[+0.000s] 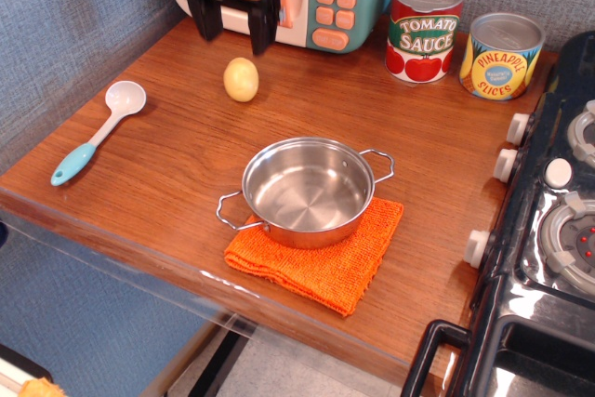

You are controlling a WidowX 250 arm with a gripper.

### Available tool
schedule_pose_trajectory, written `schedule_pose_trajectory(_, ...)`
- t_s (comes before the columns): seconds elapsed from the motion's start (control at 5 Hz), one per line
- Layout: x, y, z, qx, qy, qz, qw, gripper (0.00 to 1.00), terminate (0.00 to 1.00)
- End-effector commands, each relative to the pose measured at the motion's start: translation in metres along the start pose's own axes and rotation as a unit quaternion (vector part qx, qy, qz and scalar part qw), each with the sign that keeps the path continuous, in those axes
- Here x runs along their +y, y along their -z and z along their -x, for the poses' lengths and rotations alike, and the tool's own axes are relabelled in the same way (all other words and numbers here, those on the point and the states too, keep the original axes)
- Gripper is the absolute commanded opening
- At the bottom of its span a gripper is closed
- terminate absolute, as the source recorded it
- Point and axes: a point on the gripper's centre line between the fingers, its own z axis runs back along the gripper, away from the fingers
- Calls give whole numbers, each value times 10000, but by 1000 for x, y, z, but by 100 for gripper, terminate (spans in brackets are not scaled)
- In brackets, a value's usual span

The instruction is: Place the egg in front of the microwave

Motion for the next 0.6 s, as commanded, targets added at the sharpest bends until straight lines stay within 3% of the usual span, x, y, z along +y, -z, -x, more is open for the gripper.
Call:
schedule_pose_trajectory(0.0, 2, -73, 51, -480, 121, -39, 9988, 100, 0)
schedule_pose_trajectory(0.4, -2, -79, 102, -362, 189, -7, 9992, 100, 0)
